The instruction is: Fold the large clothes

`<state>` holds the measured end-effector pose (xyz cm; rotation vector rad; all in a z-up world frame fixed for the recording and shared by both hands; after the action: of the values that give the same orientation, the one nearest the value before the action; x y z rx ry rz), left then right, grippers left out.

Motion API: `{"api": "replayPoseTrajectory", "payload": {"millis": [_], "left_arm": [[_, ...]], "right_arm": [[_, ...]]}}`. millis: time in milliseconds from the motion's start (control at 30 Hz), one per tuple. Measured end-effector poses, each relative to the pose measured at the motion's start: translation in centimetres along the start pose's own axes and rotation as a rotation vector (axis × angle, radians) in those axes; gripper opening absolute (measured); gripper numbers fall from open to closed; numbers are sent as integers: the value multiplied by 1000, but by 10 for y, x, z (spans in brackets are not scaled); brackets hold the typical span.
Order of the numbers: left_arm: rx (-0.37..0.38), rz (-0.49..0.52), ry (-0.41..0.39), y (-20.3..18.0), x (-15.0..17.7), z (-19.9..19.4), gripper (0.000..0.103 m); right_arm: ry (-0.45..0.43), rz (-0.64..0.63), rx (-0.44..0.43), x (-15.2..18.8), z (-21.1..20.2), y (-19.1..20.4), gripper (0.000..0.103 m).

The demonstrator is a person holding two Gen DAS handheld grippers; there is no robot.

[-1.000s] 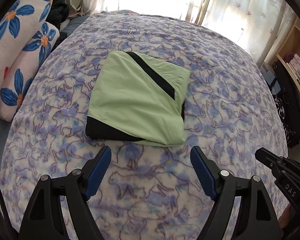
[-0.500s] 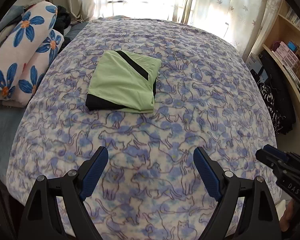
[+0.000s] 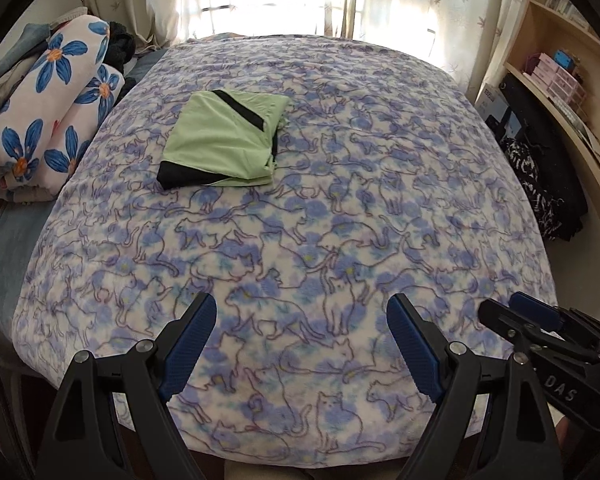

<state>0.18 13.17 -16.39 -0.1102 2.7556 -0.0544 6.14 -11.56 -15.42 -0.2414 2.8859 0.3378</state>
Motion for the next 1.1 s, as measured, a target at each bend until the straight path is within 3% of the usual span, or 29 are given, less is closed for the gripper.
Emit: {"api": "replayPoseTrajectory", "payload": {"millis": [100, 333, 400, 1100], "left_arm": [[-12, 21, -30, -14, 5, -12, 86], [-2, 21, -77, -27, 3, -35, 86], [-8, 17, -84, -28, 4, -37, 86], [9, 2, -64, -35, 8, -34, 86]], "right_arm": [[-18, -18, 19, 1, -11, 1, 49], [-63, -4, -35, 3, -40, 2, 50], [-77, -15, -11, 4, -43, 3, 50], [-68, -13, -4, 5, -44, 0, 50]]}}
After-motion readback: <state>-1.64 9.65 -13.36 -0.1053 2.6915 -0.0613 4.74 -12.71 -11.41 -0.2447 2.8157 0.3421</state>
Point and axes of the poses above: each gripper's, at about its wrist camera, not at the fingertips, and z roughly the way its jaws point, y to its left, x to its underside, the point moved 9 cm from there along z, roughly the way its jaws point, and after that the axes turned 11 degrees about y, right-handed, at the moved point
